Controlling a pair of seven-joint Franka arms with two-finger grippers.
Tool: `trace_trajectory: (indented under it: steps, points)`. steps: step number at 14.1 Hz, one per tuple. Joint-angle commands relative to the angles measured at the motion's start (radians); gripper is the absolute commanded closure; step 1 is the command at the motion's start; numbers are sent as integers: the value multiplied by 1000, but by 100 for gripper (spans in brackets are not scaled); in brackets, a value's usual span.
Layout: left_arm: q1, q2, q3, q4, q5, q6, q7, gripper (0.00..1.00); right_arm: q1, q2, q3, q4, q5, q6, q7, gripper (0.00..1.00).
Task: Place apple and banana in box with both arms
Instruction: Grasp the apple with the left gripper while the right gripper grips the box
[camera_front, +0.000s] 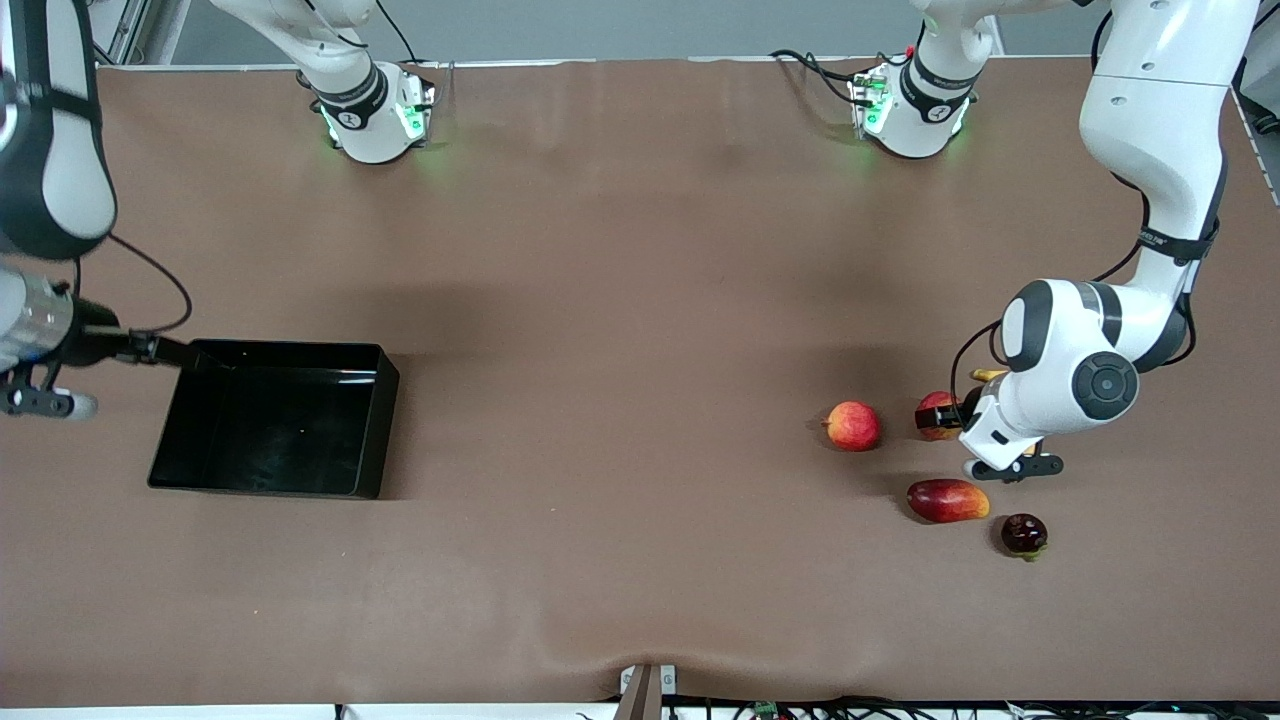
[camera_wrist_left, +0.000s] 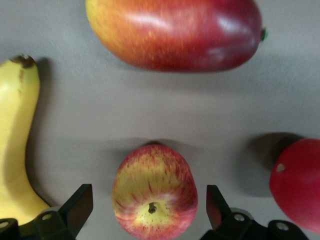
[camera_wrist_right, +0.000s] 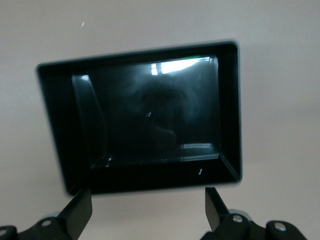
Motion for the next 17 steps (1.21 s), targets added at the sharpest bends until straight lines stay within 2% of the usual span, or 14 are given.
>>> trace_trajectory:
  steps: [1, 3, 4, 5, 6, 7, 11, 16, 17]
  points:
    - [3, -10, -1, -63, -2, 55, -16, 0, -79, 81, 12, 16, -10, 88, -136, 0]
    - [6, -7, -1, -83, -2, 88, -16, 0, -122, 140, 12, 16, -10, 149, -212, 0]
    - [8, -7, -1, -84, -2, 89, -16, 32, -131, 161, 12, 16, -10, 165, -239, 0]
    - [6, -7, -1, -84, -2, 87, -16, 70, -144, 181, 12, 18, -10, 171, -257, 0]
    - [5, -10, -1, -84, -2, 84, -16, 94, -159, 207, 12, 23, -10, 175, -272, 0]
    - [6, -13, -1, -80, -2, 81, -14, 100, -168, 233, 12, 24, -10, 183, -282, 0]
    - [3, -79, -1, -72, -2, 70, -2, 100, -180, 302, 12, 24, -8, 197, -293, 0]
    - [3, -213, -1, -9, -1, -152, 3, 100, -196, 335, 14, 24, -7, 214, -322, 0]
    - [2, -229, -1, 24, -1, -208, 3, 100, -196, 335, 14, 23, -7, 218, -322, 21]
